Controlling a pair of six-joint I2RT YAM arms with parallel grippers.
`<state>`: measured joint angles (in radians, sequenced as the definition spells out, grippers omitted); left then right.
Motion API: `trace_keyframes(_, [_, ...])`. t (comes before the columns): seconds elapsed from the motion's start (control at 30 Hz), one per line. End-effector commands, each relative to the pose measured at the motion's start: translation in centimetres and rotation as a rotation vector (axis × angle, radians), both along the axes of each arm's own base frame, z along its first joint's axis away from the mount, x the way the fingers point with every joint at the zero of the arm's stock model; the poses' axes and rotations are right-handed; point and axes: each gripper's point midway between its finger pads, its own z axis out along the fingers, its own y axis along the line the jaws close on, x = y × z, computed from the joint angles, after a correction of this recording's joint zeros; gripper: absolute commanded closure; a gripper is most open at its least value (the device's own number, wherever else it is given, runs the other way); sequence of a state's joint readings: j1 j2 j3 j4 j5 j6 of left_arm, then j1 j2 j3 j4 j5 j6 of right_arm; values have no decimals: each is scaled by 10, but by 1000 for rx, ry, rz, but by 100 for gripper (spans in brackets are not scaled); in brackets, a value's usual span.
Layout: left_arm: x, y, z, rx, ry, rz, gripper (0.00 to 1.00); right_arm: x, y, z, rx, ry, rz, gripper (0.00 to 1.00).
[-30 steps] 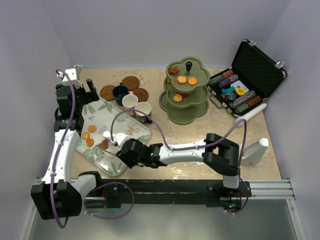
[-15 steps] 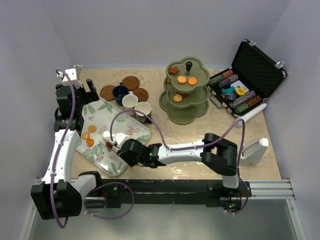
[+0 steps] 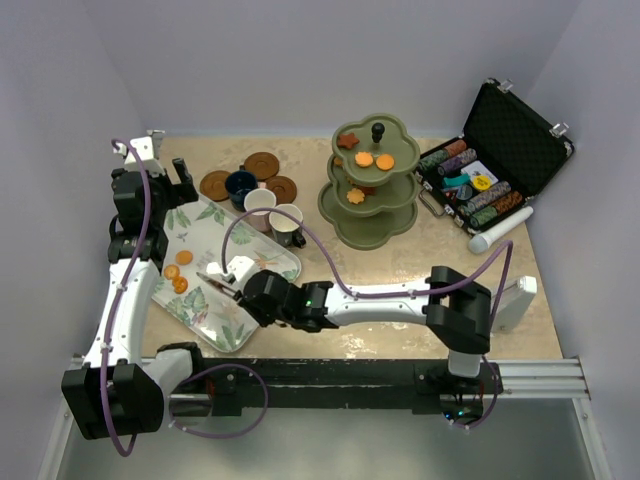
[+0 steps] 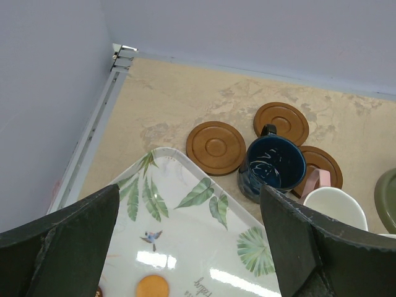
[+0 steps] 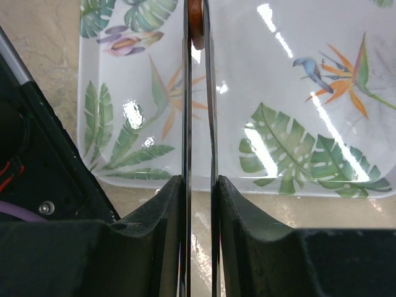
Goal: Serve the afternoon tea
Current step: Pick up the desert from the tray, then place the desert on the desert table.
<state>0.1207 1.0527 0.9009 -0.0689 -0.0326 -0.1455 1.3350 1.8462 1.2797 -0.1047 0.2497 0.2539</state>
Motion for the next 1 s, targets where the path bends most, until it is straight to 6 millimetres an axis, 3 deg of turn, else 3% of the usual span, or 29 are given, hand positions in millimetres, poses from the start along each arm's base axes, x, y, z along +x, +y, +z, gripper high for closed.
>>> trace_keyframes(0.0, [4, -3, 16, 1, -55, -14, 1, 14, 8, 71, 137, -66, -65, 81])
trace_keyframes(0.1, [4, -4, 16, 1, -54, -15, 0, 28, -4, 83, 123, -94, -113, 82])
trace_keyframes(0.2, [3, -1, 16, 3, -55, -4, 1, 56, -27, 103, 123, -132, -190, 82])
trace_keyframes(0.47, [1, 0, 20, 10, -65, 6, 0, 124, -106, 205, 195, -318, -425, 82])
trace_keyframes(0.6, [2, 1, 20, 11, -63, 7, 1, 158, -153, 244, 210, -390, -564, 82])
trace_keyframes(0.83, [1, 1, 20, 13, -63, 7, 1, 206, -235, 289, 238, -477, -753, 81])
trace_keyframes(0.97, [1, 0, 19, 12, -62, 2, 1, 226, -273, 298, 231, -502, -839, 81])
